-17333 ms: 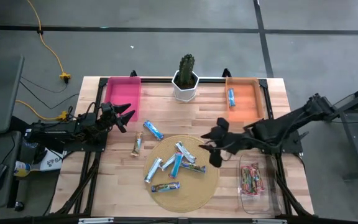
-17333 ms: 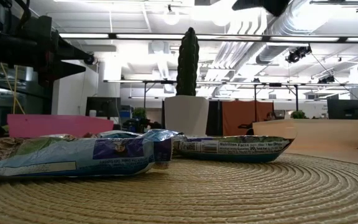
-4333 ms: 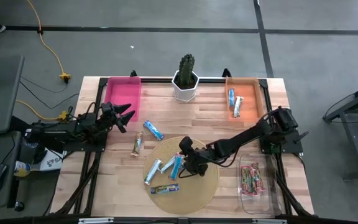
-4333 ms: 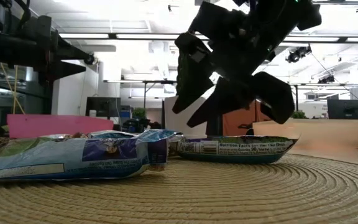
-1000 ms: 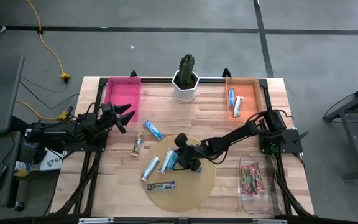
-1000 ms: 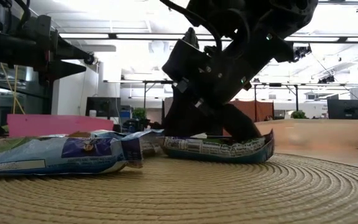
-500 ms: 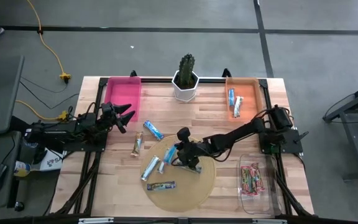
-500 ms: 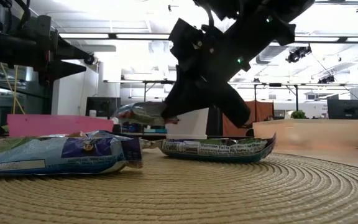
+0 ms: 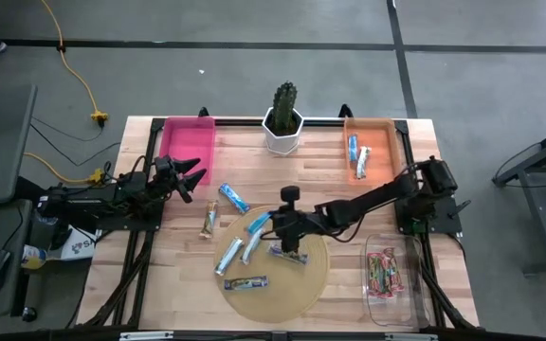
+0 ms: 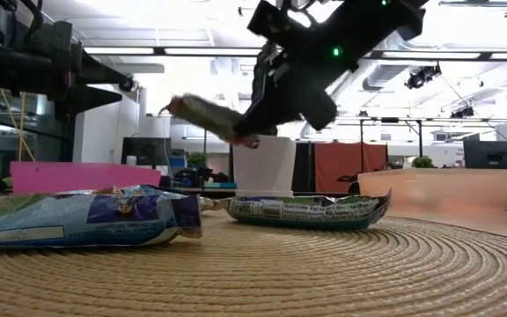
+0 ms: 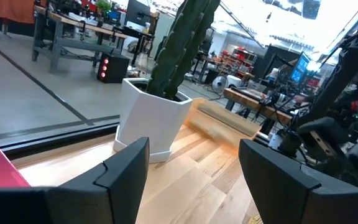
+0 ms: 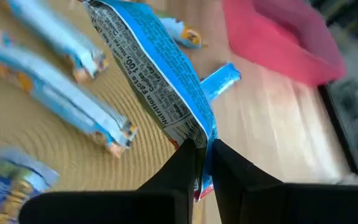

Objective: Pick and place Granola Bars by type
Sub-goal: Put the red granola bar into the transparent bin

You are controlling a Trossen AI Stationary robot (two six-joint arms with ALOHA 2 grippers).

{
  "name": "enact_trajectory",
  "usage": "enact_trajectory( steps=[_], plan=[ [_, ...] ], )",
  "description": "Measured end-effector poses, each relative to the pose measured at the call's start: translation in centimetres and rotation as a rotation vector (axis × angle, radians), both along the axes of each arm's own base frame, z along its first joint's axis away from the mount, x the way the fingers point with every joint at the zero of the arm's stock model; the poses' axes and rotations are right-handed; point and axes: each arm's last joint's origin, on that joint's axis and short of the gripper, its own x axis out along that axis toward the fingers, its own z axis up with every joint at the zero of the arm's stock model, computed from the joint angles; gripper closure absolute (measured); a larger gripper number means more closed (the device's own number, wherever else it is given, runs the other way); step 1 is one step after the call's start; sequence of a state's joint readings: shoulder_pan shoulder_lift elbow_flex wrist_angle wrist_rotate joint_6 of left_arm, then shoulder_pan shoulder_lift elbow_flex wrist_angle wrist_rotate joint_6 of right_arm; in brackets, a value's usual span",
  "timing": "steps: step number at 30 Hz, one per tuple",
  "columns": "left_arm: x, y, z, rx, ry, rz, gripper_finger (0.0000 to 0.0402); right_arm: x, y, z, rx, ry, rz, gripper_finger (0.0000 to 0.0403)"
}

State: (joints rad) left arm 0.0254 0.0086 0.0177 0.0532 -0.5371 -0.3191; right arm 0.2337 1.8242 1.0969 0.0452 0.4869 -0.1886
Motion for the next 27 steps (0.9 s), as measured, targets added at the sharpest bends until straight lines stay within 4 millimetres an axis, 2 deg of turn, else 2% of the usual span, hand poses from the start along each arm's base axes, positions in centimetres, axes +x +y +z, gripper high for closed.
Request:
enact_trajectory(
  steps=[9, 18, 27],
  plan=[
    [0.0, 0.0, 0.0, 0.000, 0.000, -0.003, 0.0156, -2.9, -0.5, 4.4, 0.329, -0.072, -0.202, 0.0373],
    [0.0, 0.0, 0.0, 0.000, 0.001, -0.003, 0.0156, -7.2, -1.1, 9.3, 0.645, -0.062, -0.249, 0.0373],
    [0.0, 0.0, 0.0, 0.000, 0.000, -0.003, 0.0156, -11.2, -1.1, 12.1, 1.018, 0.064, -0.276, 0.0373]
  ],
)
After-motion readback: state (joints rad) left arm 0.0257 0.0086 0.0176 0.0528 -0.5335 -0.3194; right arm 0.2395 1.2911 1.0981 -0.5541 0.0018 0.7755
